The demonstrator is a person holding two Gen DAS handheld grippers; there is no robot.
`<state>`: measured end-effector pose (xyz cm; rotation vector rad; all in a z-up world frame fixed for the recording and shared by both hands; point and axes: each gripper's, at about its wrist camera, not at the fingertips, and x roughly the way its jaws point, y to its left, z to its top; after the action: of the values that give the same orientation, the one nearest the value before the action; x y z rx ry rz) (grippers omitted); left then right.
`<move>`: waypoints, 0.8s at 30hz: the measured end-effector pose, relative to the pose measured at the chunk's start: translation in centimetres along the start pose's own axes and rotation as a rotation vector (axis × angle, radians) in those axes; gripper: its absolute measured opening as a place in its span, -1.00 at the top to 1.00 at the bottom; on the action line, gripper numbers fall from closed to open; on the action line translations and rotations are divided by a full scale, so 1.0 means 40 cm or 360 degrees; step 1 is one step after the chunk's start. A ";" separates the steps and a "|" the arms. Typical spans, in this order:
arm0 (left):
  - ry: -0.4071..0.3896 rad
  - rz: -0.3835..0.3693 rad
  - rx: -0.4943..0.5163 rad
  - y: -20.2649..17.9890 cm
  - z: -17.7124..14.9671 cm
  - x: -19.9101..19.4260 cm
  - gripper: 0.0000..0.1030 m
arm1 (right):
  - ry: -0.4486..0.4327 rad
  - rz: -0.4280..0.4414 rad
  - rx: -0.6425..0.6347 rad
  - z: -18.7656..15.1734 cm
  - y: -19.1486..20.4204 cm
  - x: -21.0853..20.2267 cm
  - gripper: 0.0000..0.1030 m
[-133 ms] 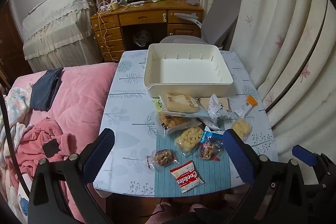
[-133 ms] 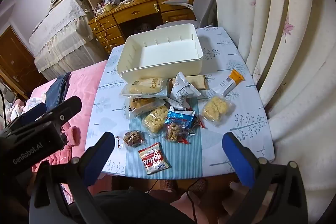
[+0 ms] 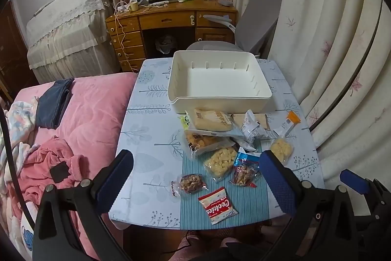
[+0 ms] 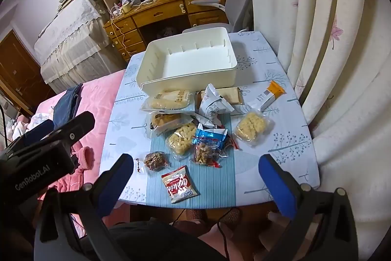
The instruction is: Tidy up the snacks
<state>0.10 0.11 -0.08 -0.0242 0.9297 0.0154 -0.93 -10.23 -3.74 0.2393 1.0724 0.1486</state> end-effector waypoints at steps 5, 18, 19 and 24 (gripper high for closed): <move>0.0002 -0.0002 -0.0004 -0.004 0.003 0.014 -0.99 | -0.0001 -0.0003 -0.0001 -0.001 0.000 0.003 -0.99; -0.0005 0.0001 0.0001 -0.012 0.001 0.009 -0.99 | 0.0000 0.0001 -0.0002 0.000 -0.007 0.003 -0.99; -0.0005 0.0004 0.0001 -0.016 -0.001 0.010 -0.99 | 0.0001 0.0001 -0.0002 0.000 -0.008 0.003 -0.99; -0.0002 0.0005 0.0000 -0.019 0.000 0.009 -0.99 | 0.0001 0.0003 -0.0004 0.002 -0.012 0.003 -0.99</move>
<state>0.31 -0.64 -0.35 -0.0226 0.9283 0.0183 -0.81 -10.66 -3.93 0.2379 1.0723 0.1518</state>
